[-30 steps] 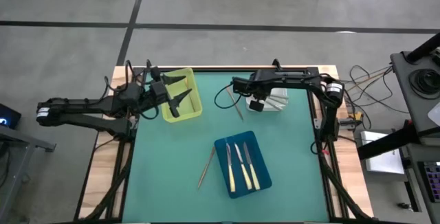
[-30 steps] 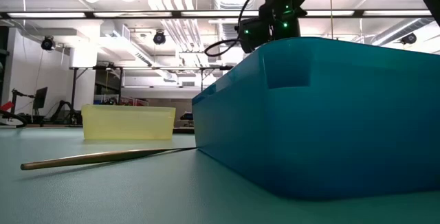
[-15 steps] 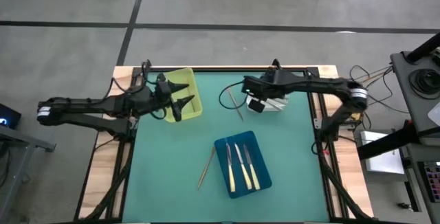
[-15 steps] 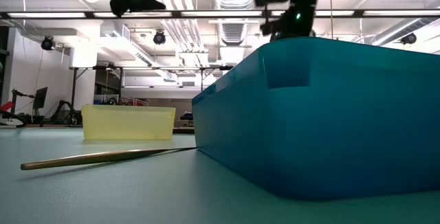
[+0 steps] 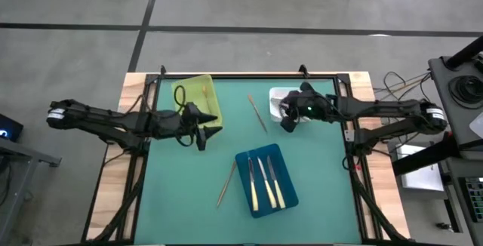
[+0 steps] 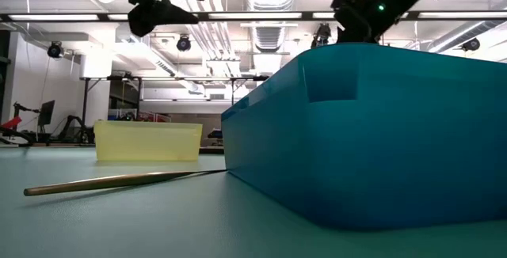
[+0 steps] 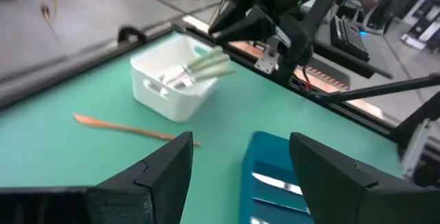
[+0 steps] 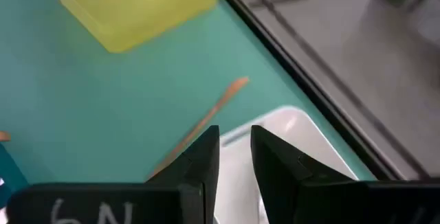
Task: Sort silverware by color (type)
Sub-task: Put the bottom gold knife into the yellow bin
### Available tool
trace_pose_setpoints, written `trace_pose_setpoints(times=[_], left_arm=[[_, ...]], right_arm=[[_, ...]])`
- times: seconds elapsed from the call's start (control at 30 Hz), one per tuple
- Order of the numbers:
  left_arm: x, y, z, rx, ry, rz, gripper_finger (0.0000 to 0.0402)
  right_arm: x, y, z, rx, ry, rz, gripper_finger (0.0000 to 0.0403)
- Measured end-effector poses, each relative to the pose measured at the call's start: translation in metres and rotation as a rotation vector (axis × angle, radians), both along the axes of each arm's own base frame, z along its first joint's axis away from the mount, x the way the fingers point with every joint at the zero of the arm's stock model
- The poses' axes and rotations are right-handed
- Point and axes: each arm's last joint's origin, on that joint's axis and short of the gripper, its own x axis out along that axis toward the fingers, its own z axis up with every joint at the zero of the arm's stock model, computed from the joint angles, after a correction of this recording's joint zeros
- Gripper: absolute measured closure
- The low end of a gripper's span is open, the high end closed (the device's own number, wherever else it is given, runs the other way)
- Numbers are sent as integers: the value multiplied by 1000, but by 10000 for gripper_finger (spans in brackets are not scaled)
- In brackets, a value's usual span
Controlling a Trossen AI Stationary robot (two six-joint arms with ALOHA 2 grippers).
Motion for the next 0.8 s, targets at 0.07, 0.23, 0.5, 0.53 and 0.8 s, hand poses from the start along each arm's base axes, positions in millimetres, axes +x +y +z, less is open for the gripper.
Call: trace_pose_setpoints(times=[0.07, 0.23, 0.5, 0.53, 0.8], left_arm=[[4, -4, -4, -61, 1, 3, 178], [13, -17, -14, -208, 11, -32, 178], [33, -46, -27, -331, 33, -78, 178], [37, -50, -27, -331, 42, -85, 178], [66, -74, -23, -313, 239, -85, 178]], right_arm=[[-5, 2, -7, -24, -43, 20, 326], [-15, 9, -22, -40, -144, 61, 326], [-28, 20, -27, -52, -181, 105, 326], [-28, 22, -26, -60, -184, 115, 326], [-36, 26, -3, -202, -238, 199, 326]])
